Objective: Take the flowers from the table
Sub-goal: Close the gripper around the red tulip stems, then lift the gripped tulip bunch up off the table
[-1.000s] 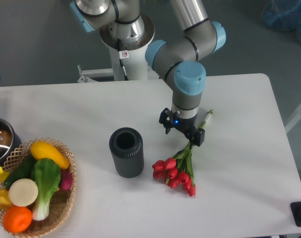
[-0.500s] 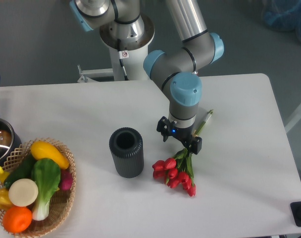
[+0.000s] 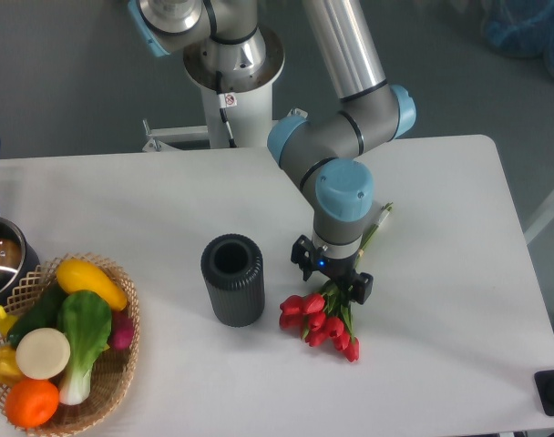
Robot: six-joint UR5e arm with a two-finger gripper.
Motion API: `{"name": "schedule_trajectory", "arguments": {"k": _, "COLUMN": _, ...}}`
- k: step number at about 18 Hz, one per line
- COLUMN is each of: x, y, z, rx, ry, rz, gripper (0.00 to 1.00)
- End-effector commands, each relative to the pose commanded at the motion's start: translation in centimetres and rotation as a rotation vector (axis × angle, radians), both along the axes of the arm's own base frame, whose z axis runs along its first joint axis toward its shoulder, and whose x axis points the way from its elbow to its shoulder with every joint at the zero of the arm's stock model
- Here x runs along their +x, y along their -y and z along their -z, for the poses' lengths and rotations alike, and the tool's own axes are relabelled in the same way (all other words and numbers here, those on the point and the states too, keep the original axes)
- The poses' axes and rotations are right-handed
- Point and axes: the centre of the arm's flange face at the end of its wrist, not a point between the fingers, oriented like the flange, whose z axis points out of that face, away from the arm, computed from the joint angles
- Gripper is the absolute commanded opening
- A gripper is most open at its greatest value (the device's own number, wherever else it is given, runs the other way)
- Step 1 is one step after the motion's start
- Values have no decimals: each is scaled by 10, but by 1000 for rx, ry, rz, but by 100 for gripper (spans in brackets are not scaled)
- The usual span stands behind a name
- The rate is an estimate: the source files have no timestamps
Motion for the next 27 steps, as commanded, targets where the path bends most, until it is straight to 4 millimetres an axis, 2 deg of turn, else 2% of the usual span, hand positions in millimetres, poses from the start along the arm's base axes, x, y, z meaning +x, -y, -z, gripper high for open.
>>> {"name": "schedule_trajectory", "arguments": {"k": 1, "x": 0, "y": 0, "z": -1, "rx": 1, "ry": -1, "rz": 0, "gripper": 49}}
{"name": "schedule_trajectory", "arguments": {"k": 2, "x": 0, "y": 0, "z": -2, "rx": 2, "ry": -2, "rz": 0, "gripper": 27}}
{"name": "schedule_trajectory", "arguments": {"k": 3, "x": 0, "y": 0, "z": -5, "rx": 4, "ry": -6, "rz": 3, "gripper": 14}}
{"name": "schedule_trajectory", "arguments": {"k": 5, "x": 0, "y": 0, "z": -6, "rx": 6, "ry": -7, "rz": 3, "gripper": 14}}
{"name": "schedule_trajectory", "arguments": {"k": 8, "x": 0, "y": 1, "z": -17, "rx": 17, "ry": -20, "rz": -1, "gripper": 4}}
{"name": "schedule_trajectory", "arguments": {"k": 13, "x": 1, "y": 3, "z": -33, "rx": 30, "ry": -43, "rz": -5, "gripper": 3}}
{"name": "schedule_trajectory", "arguments": {"k": 17, "x": -3, "y": 16, "z": -70, "rx": 58, "ry": -81, "rz": -24, "gripper": 4}}
{"name": "schedule_trajectory", "arguments": {"k": 20, "x": -6, "y": 21, "z": -90, "rx": 66, "ry": -96, "rz": -34, "gripper": 3}}
{"name": "schedule_trajectory", "arguments": {"k": 22, "x": -17, "y": 26, "z": -101, "rx": 53, "ry": -76, "rz": -52, "gripper": 3}}
{"name": "schedule_trajectory", "arguments": {"k": 27, "x": -33, "y": 14, "z": -147, "rx": 20, "ry": -29, "rz": -49, "gripper": 4}}
